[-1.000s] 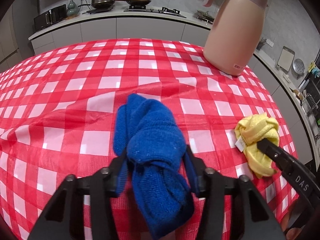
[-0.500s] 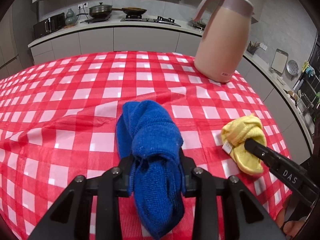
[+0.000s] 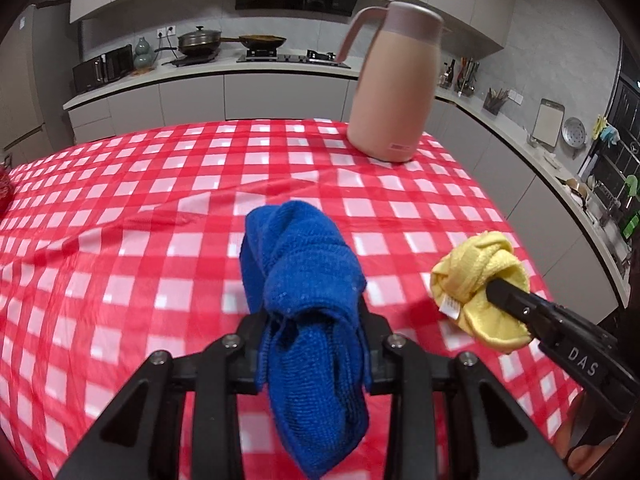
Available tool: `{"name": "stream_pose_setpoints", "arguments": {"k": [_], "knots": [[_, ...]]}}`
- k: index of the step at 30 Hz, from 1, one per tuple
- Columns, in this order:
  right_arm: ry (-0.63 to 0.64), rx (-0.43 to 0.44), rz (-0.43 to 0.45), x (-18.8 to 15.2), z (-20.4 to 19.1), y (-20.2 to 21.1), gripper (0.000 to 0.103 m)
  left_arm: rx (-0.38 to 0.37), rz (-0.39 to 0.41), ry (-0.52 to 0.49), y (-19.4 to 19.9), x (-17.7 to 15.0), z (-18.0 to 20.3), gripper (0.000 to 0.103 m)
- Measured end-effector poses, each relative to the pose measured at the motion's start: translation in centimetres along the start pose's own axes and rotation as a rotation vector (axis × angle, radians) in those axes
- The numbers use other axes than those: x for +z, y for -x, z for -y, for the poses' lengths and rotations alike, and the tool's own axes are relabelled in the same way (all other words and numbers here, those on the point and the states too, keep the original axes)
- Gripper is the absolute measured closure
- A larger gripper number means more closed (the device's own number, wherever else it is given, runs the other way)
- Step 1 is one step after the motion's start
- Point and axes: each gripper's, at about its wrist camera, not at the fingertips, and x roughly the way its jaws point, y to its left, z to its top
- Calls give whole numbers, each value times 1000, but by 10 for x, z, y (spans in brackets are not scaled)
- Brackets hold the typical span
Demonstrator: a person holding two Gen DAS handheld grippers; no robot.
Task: Collect trash
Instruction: 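Lift both cloths and carry them over the black bin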
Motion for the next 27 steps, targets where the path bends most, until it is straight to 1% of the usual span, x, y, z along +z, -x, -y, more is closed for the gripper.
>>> {"name": "stream_pose_setpoints", "arguments": {"k": [7, 12, 16, 21, 27], "knots": [[31, 27, 5, -14, 34, 47, 89, 11, 18, 35, 24, -28, 38, 68], [17, 27, 19, -27, 50, 74, 89, -6, 11, 14, 36, -39, 57, 68], [-3, 0, 44, -41, 60, 97, 89, -49, 18, -11, 41, -46, 68, 68], [-34, -51, 39, -63, 71, 115, 89, -99, 5, -25, 45, -63, 80, 68], [-69, -70, 43, -82, 84, 142, 90, -125, -9, -42, 55, -79, 102, 68]]}}
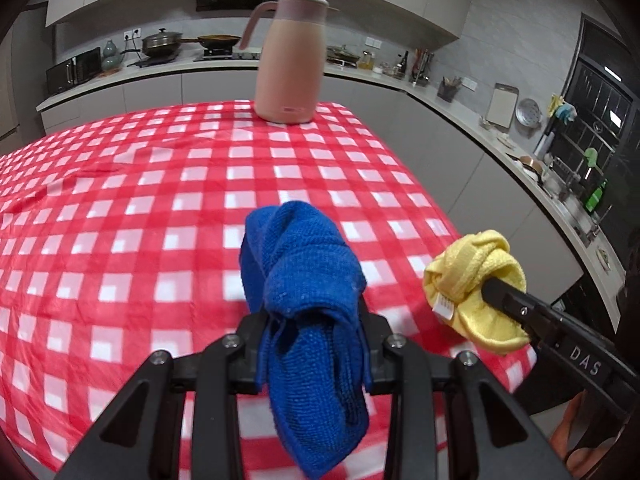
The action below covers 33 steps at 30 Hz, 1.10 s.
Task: Collect trash
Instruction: 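Lift both cloths and carry them over the black bin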
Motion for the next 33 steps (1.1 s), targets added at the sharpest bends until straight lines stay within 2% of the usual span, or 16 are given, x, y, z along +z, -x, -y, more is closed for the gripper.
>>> {"name": "stream_pose_setpoints", "arguments": {"k": [5, 9, 13, 19, 23, 26, 33], "knots": [[-11, -1, 34, 1, 23, 23, 89, -2, 18, -17, 5, -3, 31, 68], [-15, 2, 52, 4, 58, 41, 90, 3, 39, -26, 4, -4, 72, 68], [-10, 6, 59, 7, 112, 61, 90, 9, 53, -28, -4, -9, 126, 68], [6, -26, 47, 17, 219, 92, 90, -10, 37, -5, -29, -14, 211, 68], [2, -62, 27, 25, 283, 103, 90, -43, 6, -12, -51, -19, 262, 68], [-23, -82, 13, 26, 320, 107, 90, -56, -24, -25, -66, -24, 283, 68], [-70, -101, -32, 11, 370, 95, 89, -60, -97, -79, -104, -40, 319, 68]]}}
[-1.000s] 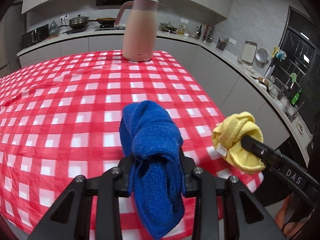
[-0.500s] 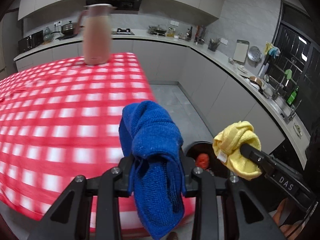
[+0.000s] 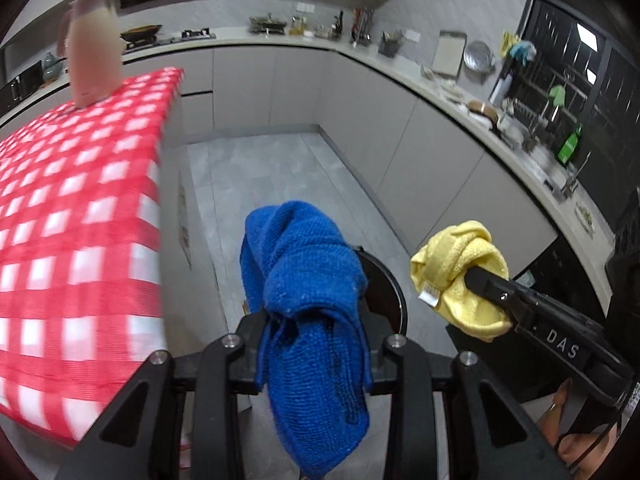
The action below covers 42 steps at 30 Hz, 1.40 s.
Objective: Collect trash
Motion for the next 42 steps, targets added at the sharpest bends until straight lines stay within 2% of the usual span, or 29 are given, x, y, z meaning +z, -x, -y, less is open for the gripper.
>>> {"name": "stream_pose_setpoints", "arguments": {"k": [5, 11, 15, 16, 17, 18, 19, 20, 21, 26, 28, 37, 42], "knots": [[-12, -1, -55, -10, 23, -27, 89, 12, -45, -2, -29, -12, 16, 68], [-9, 15, -112, -17, 44, -66, 89, 36, -92, 18, -63, -22, 19, 67], [6, 27, -141, -16, 48, -94, 89, 52, -122, 42, -86, -26, 16, 60], [15, 32, -152, -16, 48, -102, 89, 51, -131, 52, -91, -28, 15, 52], [25, 32, -161, -17, 48, -109, 85, 60, -148, 64, -99, -29, 12, 44], [37, 26, -172, -17, 49, -117, 79, 74, -157, 70, -103, -30, 11, 27], [43, 17, -181, -17, 49, -124, 59, 91, -165, 78, -108, -30, 9, 22], [42, 16, -184, -17, 51, -130, 46, 95, -172, 90, -111, -30, 7, 22], [33, 18, -177, -16, 54, -132, 45, 92, -166, 103, -111, -28, 5, 22], [4, 6, -80, -1, 67, -113, 45, 115, -96, 80, -92, -18, 13, 22], [11, -1, -69, 3, 70, -104, 45, 134, -76, 65, -82, -14, 19, 22], [36, 12, -161, 8, 63, -91, 45, 180, -61, 79, -42, -6, 24, 22], [66, 49, -221, -5, 44, -77, 45, 191, -5, 80, 7, -8, 24, 22]]}}
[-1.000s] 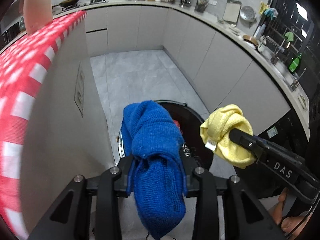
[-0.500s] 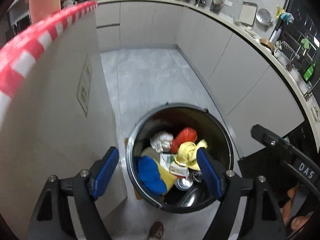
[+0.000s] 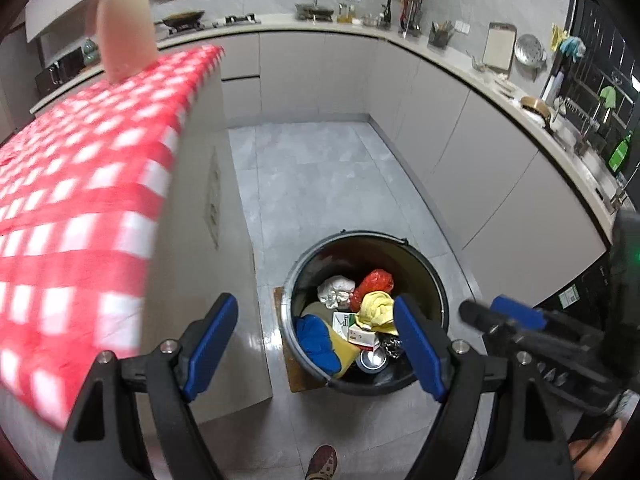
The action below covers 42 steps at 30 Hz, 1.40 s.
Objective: Collect trash
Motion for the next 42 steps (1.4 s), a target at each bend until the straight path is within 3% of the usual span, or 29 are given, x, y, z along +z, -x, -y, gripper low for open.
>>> {"name": "stream_pose_setpoints", "arguments": {"k": [6, 13, 18, 20, 25, 28, 42], "knots": [[37, 40, -33, -41, -45, 25, 44, -2, 61, -4, 57, -24, -22, 22], [80, 12, 11, -122, -113, 85, 43, 0, 102, -3, 132, -81, -65, 22], [127, -34, 139, -176, -169, 160, 35, 25, 176, -13, 198, -113, -94, 18], [152, -59, 221, -193, -192, 193, 27, 45, 212, -17, 216, -118, -99, 18], [192, -93, 368, -215, -230, 259, 18, 83, 275, 12, 257, -127, -107, 10], [167, -83, 421, -221, -237, 287, 12, 92, 290, 39, 270, -132, -105, 8], [191, -108, 418, -224, -213, 314, 11, 181, 328, 141, 282, -156, -79, 7]]}}
